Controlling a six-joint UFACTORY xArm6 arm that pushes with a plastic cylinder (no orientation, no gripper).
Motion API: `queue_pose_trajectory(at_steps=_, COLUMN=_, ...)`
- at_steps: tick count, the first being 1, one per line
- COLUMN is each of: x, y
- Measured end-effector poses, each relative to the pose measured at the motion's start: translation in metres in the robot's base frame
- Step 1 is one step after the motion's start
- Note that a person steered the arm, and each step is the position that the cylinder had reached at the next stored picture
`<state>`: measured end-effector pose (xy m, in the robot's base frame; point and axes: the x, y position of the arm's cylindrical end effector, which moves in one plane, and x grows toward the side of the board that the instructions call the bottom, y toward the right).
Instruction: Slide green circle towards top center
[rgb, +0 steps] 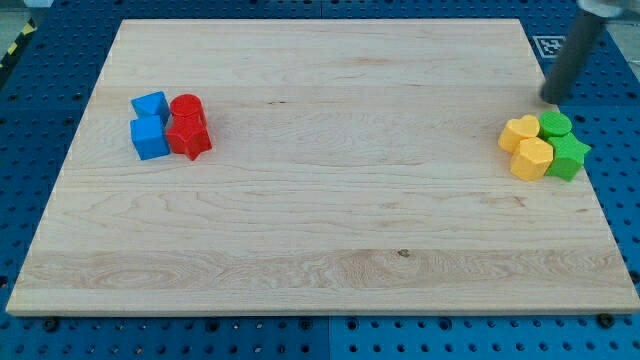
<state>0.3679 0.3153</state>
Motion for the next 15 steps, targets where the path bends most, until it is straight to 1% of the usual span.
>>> queue_pose_trajectory(at_steps=1, x=0.049, y=0.029)
queue_pose_trajectory(at_steps=2, x=0.077, y=0.018)
queue_pose_trajectory(at_steps=3, x=0.081, y=-0.026)
queue_pose_trajectory(at_steps=6, x=0.030, y=-0.044)
queue_pose_trajectory(at_steps=7, x=0.007, y=-0.076)
queue_pose_trajectory(at_steps=8, x=0.000, y=-0.101)
queue_pose_trajectory(at_steps=9, x=-0.004, y=-0.105)
queue_pose_trajectory(at_steps=15, x=-0.007, y=-0.105)
